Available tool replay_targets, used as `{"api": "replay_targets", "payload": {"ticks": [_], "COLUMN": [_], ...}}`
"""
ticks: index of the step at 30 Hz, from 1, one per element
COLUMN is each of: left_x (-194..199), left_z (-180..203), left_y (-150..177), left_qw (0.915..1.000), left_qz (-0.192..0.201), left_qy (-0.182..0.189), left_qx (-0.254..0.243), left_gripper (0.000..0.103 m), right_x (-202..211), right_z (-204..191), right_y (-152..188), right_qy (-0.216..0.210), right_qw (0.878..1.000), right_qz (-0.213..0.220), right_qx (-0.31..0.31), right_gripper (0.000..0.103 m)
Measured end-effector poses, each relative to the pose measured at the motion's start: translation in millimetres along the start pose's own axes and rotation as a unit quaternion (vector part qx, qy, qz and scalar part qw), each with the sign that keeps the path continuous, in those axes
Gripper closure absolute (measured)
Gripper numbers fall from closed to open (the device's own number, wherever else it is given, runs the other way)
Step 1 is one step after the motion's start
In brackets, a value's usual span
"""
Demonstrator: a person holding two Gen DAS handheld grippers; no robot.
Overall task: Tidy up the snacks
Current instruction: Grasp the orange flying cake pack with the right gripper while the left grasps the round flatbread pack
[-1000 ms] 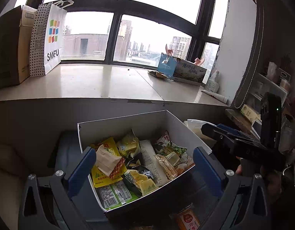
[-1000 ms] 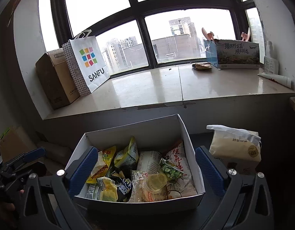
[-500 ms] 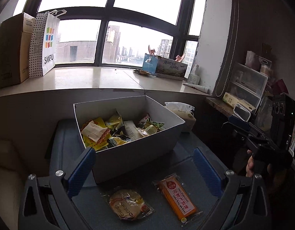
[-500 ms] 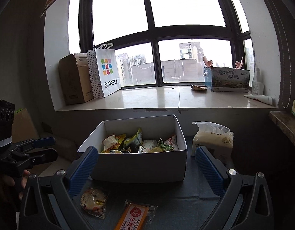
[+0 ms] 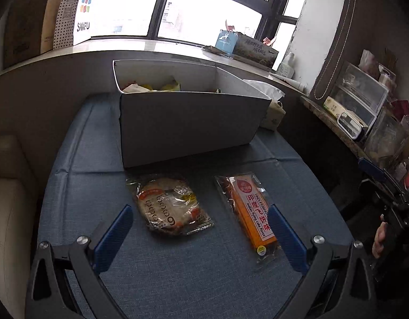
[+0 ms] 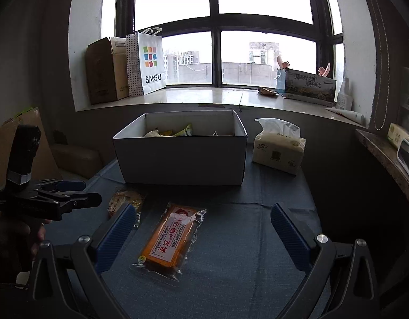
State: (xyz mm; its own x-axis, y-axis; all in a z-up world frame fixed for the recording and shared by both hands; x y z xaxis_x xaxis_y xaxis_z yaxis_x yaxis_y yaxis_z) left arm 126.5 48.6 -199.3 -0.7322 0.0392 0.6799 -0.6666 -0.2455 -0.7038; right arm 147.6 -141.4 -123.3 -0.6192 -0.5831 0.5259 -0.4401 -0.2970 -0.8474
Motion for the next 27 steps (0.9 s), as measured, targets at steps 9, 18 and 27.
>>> {"api": "replay_targets", "payload": {"ticks": [9, 18, 27], "left_x": [-61.7, -113.8, -104.1], "left_z": [-20.7, -28.1, -22.3], "left_y": [4.2, 6.7, 11.0], "left_qw": [0.9949, 0.9821, 0.9856], "left_qz": [-0.075, -0.119, -0.086], "left_qy": [-0.063, -0.146, -0.143], "left_qx": [0.026, 0.005, -0.029], "left_gripper": [0.000, 0.000, 0.019], "right_x": [-10.0, -17.0, -23.0], "right_z": [-4.6, -5.7, -10.7], "right_y": [14.3, 22.6, 29.1], "right_qy": [0.012, 0.013, 0.013], "right_qw": [1.000, 0.999, 0.998], "right_qz": [-0.026, -0.040, -0.054], "right_qx": [0.006, 0.006, 0.011], "right_gripper": [0.000, 0.000, 0.000]}}
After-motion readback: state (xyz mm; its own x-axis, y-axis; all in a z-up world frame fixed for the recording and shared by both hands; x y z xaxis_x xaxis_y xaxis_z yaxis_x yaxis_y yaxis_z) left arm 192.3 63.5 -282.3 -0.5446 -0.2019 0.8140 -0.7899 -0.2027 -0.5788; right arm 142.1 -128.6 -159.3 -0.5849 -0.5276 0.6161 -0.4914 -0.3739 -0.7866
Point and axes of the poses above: each gripper's, at about its wrist camera, not at the fingertips, and x roughly against the way its jaws point, z to its right, y to its underside, the point moved 9 cm from there along -x, roughly the way its jaws point, and after that the axes turned 4 degrees about -y, right-handed, at the moved point
